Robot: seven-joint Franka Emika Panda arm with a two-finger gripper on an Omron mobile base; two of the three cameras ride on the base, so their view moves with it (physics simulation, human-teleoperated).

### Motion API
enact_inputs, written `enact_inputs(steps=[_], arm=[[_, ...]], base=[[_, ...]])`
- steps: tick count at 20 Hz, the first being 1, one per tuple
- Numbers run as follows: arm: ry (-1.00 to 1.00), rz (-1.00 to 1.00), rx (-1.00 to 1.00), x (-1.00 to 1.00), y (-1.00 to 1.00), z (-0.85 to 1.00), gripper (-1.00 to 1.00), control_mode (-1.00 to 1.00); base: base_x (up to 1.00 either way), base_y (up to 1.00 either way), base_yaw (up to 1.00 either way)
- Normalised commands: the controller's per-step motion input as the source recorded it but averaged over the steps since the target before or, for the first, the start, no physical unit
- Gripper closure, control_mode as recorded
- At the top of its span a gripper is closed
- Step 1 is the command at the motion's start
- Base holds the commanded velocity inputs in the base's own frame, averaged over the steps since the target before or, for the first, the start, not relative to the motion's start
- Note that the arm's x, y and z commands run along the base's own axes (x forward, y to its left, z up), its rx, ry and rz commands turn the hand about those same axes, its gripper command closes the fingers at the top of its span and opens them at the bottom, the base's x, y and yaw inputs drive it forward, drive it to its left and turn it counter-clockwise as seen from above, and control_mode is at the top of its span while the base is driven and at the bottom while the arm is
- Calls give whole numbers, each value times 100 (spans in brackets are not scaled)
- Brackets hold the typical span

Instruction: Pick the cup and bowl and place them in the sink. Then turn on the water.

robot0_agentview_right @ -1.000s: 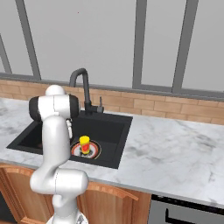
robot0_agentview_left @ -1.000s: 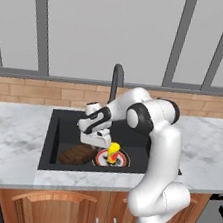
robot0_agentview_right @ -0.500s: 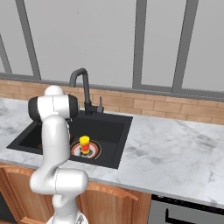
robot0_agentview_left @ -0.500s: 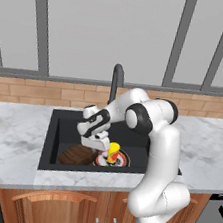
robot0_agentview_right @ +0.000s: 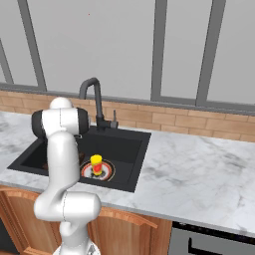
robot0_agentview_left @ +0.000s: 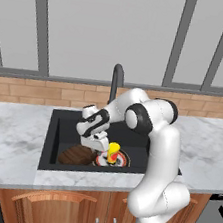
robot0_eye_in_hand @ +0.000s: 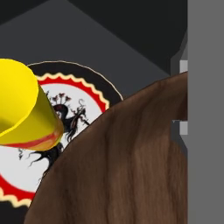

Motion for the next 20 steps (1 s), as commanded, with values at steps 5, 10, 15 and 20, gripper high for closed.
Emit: enact_inputs(steps=[5, 10, 15, 20], arm=[[0, 0, 0, 0, 1, 0, -100, -100], [0, 0, 0, 0, 1, -2, -100, -100], [0, 0, 0, 0, 8, -3, -100, -100], [0, 0, 0, 0, 12, 5, -100, -100]], base=[[0, 0, 0], [0, 0, 0], [0, 0, 0], [0, 0, 0]])
